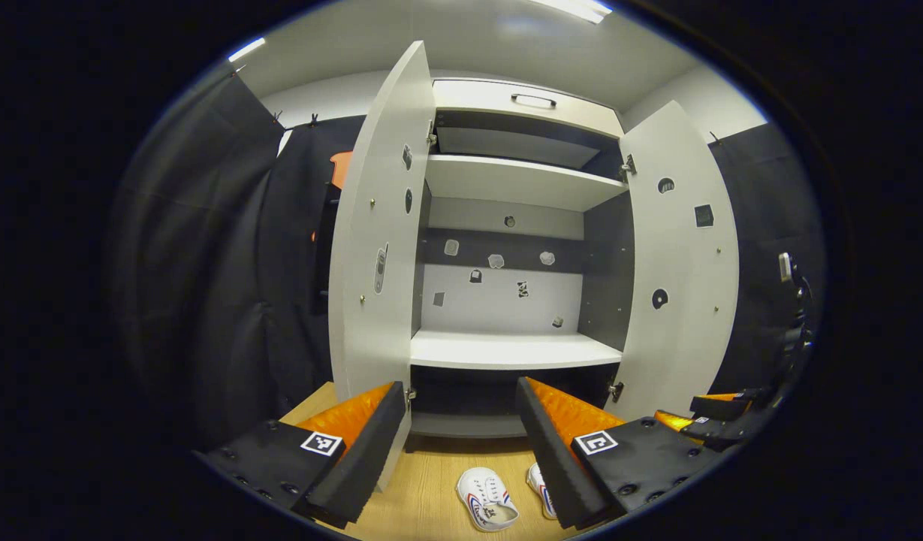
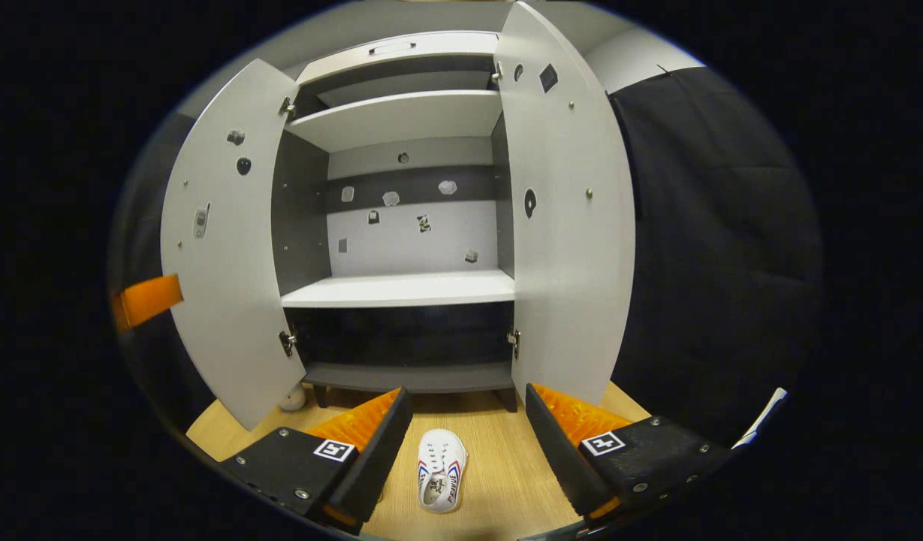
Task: Grab one shoe with the right hand and put it into the shoe cabinet, grab the other shoe with the left hand and put it into the shoe cabinet; then close the right door with the right hand and the left door with the left hand.
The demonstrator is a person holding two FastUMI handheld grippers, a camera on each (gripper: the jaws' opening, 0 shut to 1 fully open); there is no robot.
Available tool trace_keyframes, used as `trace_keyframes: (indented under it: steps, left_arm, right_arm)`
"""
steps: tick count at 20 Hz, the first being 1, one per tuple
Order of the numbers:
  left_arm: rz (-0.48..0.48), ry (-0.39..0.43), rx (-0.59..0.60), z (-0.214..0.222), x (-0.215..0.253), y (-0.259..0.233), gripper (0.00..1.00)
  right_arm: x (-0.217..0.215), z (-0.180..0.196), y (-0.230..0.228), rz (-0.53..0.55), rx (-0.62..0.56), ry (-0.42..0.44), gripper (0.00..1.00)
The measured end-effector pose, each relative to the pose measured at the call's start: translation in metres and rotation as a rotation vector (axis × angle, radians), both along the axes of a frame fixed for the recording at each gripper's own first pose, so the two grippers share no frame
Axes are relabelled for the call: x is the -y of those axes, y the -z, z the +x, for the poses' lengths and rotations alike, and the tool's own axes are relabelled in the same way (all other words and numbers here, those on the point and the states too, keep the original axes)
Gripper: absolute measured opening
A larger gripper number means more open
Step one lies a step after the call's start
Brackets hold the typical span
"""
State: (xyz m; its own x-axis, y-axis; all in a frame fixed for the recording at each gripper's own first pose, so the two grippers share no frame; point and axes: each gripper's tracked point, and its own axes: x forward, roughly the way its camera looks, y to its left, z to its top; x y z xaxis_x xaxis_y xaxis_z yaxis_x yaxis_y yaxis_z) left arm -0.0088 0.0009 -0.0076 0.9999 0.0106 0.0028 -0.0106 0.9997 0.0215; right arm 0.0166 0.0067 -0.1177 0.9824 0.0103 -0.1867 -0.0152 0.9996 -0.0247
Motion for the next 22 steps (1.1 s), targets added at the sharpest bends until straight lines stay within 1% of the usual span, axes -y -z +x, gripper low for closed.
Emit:
trace_keyframes:
  steps: [4,7,12,16,18,20,21,22]
  left_arm:
    - [-0.001,-0.014,-0.009,-0.001,-0.008,0.003,0.96]
    - [0.003,-0.032,-0.013,-0.002,-0.017,0.002,0.96]
    - [0.013,-0.066,-0.024,-0.005,-0.029,0.008,0.96]
    - [0.026,-0.086,-0.031,-0.005,-0.038,0.009,0.96]
    - [0.024,-0.093,-0.032,-0.005,-0.042,0.01,0.96]
    - [0.028,-0.1,-0.035,-0.005,-0.044,0.011,0.96]
    - [0.034,-0.104,-0.038,-0.005,-0.045,0.013,0.94]
    - [0.039,-0.107,-0.042,-0.004,-0.047,0.014,0.96]
  right_arm:
    - [-0.004,0.019,0.068,0.002,-0.096,-0.002,0.94]
    - [-0.006,0.029,0.118,-0.034,-0.179,-0.003,0.94]
    - [-0.001,0.046,0.185,-0.048,-0.304,-0.005,0.94]
    - [0.001,0.056,0.235,0.005,-0.418,0.002,0.94]
    - [0.004,0.059,0.25,0.02,-0.457,0.013,0.93]
    - [0.005,0.062,0.262,0.01,-0.482,0.014,0.86]
    - [0.004,0.063,0.268,0.001,-0.495,0.005,0.81]
    - [0.0,0.063,0.274,0.007,-0.509,-0.006,0.77]
